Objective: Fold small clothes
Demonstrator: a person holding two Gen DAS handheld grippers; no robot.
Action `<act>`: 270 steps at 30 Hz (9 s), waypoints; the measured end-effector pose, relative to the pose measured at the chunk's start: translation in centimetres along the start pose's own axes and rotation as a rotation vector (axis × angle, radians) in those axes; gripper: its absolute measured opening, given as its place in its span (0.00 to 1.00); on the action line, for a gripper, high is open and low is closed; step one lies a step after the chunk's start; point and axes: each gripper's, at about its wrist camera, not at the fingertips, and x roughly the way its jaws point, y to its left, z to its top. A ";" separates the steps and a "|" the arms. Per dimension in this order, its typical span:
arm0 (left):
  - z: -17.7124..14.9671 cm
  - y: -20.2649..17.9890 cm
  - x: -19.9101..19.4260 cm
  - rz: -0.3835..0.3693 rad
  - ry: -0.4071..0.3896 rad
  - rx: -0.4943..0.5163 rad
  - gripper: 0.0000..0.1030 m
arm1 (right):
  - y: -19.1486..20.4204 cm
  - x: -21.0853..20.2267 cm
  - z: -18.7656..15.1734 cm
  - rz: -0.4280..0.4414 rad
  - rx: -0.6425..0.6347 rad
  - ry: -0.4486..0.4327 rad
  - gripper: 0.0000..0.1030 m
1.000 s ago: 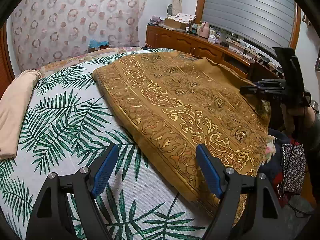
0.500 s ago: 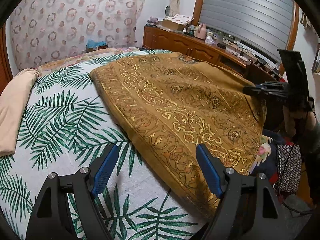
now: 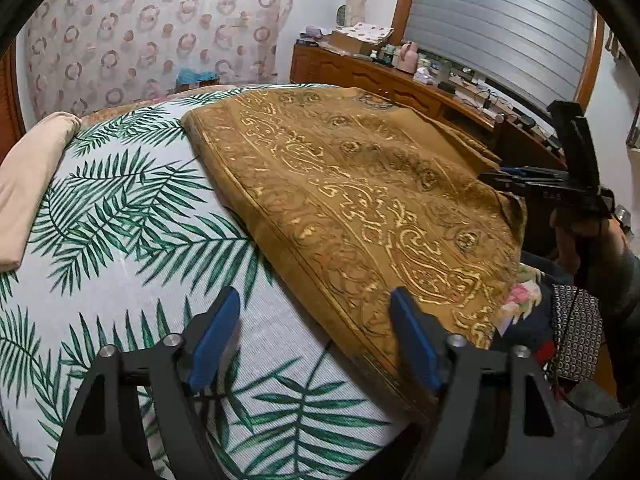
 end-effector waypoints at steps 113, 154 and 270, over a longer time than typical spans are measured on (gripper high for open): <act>14.4 11.2 8.7 -0.020 -0.020 -0.182 0.66 | 1.7 10.4 17.9 0.106 0.017 -0.026 0.06; 13.9 12.5 11.3 -0.014 0.031 -0.239 0.36 | 1.7 13.5 16.3 0.130 0.047 0.095 0.72; 2.6 28.5 -4.2 0.526 -0.157 -0.393 0.75 | 43.7 40.7 32.9 0.476 -0.430 -0.025 0.44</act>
